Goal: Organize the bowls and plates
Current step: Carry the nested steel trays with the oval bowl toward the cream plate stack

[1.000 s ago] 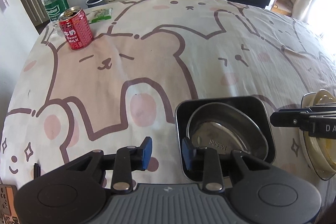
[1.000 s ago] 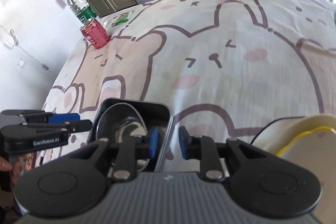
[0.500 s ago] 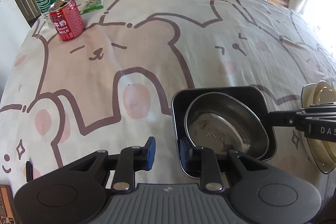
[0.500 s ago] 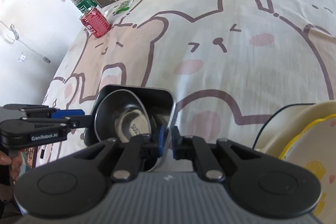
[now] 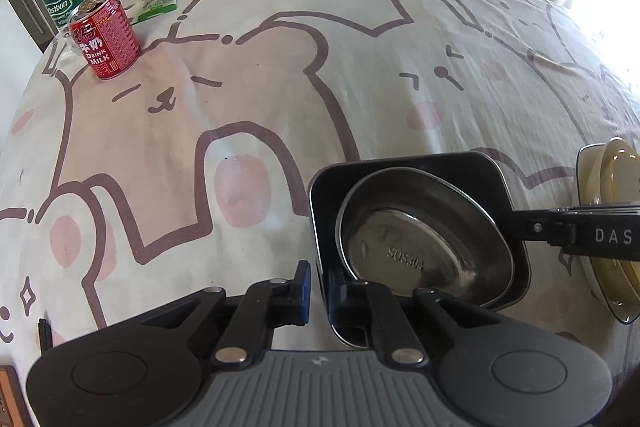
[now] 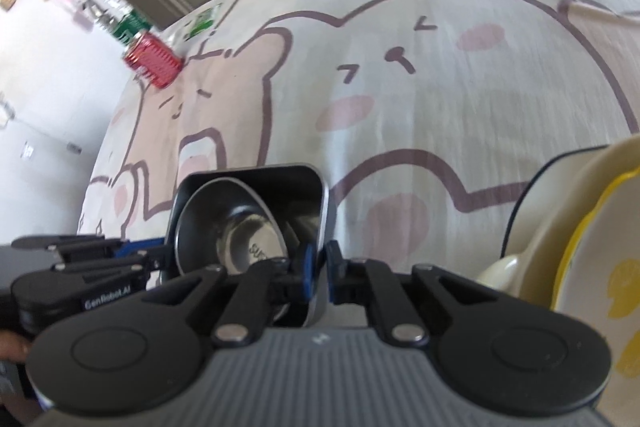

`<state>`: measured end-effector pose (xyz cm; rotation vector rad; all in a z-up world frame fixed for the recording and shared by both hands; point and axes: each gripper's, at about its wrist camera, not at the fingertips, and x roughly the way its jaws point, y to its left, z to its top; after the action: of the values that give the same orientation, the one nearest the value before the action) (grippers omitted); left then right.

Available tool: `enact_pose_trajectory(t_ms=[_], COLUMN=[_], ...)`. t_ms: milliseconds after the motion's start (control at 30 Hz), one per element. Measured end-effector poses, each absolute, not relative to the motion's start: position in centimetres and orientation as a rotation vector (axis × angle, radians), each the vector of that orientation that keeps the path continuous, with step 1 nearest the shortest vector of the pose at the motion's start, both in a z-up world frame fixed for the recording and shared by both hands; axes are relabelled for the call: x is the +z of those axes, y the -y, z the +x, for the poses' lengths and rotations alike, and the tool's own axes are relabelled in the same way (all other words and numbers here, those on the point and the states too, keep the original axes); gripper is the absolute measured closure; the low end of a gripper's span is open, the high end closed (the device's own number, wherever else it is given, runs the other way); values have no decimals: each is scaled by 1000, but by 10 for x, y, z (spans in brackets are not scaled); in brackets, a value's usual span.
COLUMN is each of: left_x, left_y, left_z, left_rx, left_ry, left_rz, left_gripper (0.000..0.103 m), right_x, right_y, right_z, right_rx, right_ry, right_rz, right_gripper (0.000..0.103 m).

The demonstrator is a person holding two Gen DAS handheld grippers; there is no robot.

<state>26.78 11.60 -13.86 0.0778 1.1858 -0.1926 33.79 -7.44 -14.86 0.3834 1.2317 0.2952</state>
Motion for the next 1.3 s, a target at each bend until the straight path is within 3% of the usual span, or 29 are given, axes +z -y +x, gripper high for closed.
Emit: enact_pose_trajectory(t_ms=[667,1300], left_x=[-141,-105], left_y=[-135,-146], left_z=[273,261], left_rx=[-203,-200], left_ry=[-1172,-1033], left_rz=[-75,-244], left_gripper=[100,99], right_x=[-149,-113], right_y=[60,75], right_z=[334,336], right_rx=[247,310], right_ry=[-1234,-1068], right_rz=[319,291], right_gripper=[94,97])
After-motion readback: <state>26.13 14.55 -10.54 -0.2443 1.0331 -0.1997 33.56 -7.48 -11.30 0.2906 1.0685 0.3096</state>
